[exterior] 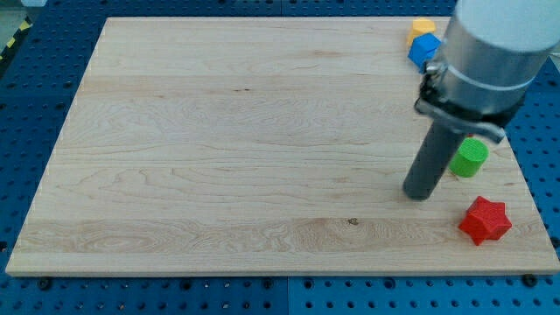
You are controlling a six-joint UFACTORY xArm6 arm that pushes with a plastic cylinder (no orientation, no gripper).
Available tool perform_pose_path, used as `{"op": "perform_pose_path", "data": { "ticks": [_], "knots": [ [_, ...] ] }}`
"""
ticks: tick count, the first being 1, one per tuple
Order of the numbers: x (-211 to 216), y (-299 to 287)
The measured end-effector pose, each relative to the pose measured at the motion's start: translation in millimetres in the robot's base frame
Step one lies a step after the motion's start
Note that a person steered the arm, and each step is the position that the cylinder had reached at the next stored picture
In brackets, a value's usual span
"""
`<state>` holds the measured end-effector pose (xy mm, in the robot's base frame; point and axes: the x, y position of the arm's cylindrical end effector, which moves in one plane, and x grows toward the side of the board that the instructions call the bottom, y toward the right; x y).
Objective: Place the red star below the green circle
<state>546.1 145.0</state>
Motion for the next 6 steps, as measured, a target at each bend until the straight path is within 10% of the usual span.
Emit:
{"op": "perform_pose_path", "data": {
  "ticks": [2, 6],
  "knots": [
    [72.0, 28.4],
    [41.3, 87.6]
  ]
}}
